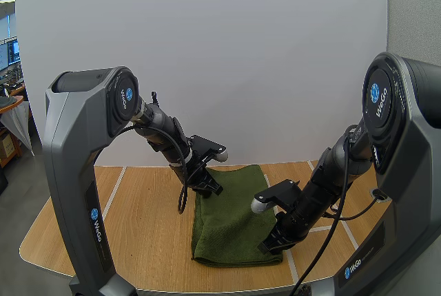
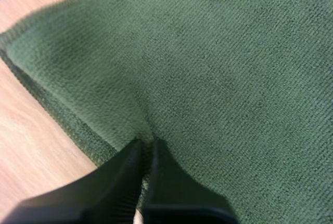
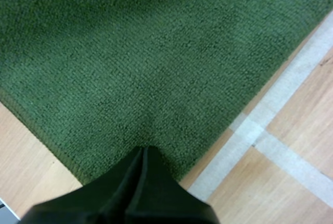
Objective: Fold the towel
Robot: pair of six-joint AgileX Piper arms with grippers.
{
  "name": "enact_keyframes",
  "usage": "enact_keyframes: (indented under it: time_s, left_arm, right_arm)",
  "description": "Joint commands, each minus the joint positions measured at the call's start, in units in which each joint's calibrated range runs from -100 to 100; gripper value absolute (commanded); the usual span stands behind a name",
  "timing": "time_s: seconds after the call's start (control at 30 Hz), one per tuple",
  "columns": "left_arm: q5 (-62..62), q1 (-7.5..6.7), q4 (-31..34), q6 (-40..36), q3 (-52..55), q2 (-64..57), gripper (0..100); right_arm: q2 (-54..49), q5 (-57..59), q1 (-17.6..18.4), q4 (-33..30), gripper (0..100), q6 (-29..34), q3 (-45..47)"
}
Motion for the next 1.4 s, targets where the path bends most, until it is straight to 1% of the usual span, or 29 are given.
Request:
enact_keyframes:
  time_s: [0.0,0.47,0.57,0.7,0.8,0.93,1.17,1.27,1.3,1.33,1.37]
  left_arm:
    - [-1.43,-0.15,-0.96,0.13,-0.33,0.57,0]
    - [0.55,-0.15,-0.34,-0.21,-4.57,0.45,0]
    - [2.01,0.37,-0.10,-0.18,-6.20,0.45,0]
    - [2.15,2.00,-0.10,-0.51,-7.37,0.45,0]
    - [4.49,2.95,-0.10,-0.41,-7.37,0.58,0]
    - [6.86,3.09,-0.10,0.07,-7.37,0.58,0]
    - [6.57,3.02,-1.17,0.07,-7.37,0.58,1]
    - [6.57,3.02,-1.33,0.07,-7.37,0.58,15]
    - [6.57,3.02,-1.61,0.07,-7.37,0.58,23]
    - [6.57,3.02,-2.04,0.07,-7.37,0.58,36]
    - [6.57,3.02,-2.46,0.07,-7.37,0.58,44]
  right_arm:
    - [0.78,2.60,-0.13,-0.80,0,-0.33,1.60]
    - [0.78,3.21,-0.13,-0.80,0,-0.33,1.60]
    - [0.78,3.21,-0.13,-0.80,0,-0.33,1.60]
    - [0.78,3.21,-0.13,-0.80,0,-0.33,1.60]
    - [0.78,3.21,-0.13,-0.80,0,-0.33,1.60]
    - [0.78,3.21,-0.13,-0.80,0,-0.33,1.60]
    - [0.78,3.96,-0.13,-0.80,0,-0.33,1.60]
    - [0.78,3.96,-0.13,-0.80,0,-0.33,1.60]
    - [0.78,3.96,-0.13,-0.80,0,-0.33,1.60]
    - [0.78,3.94,-0.13,-0.69,0,-0.33,1.60]
    - [0.78,3.94,-0.13,-0.69,0,-0.33,1.60]
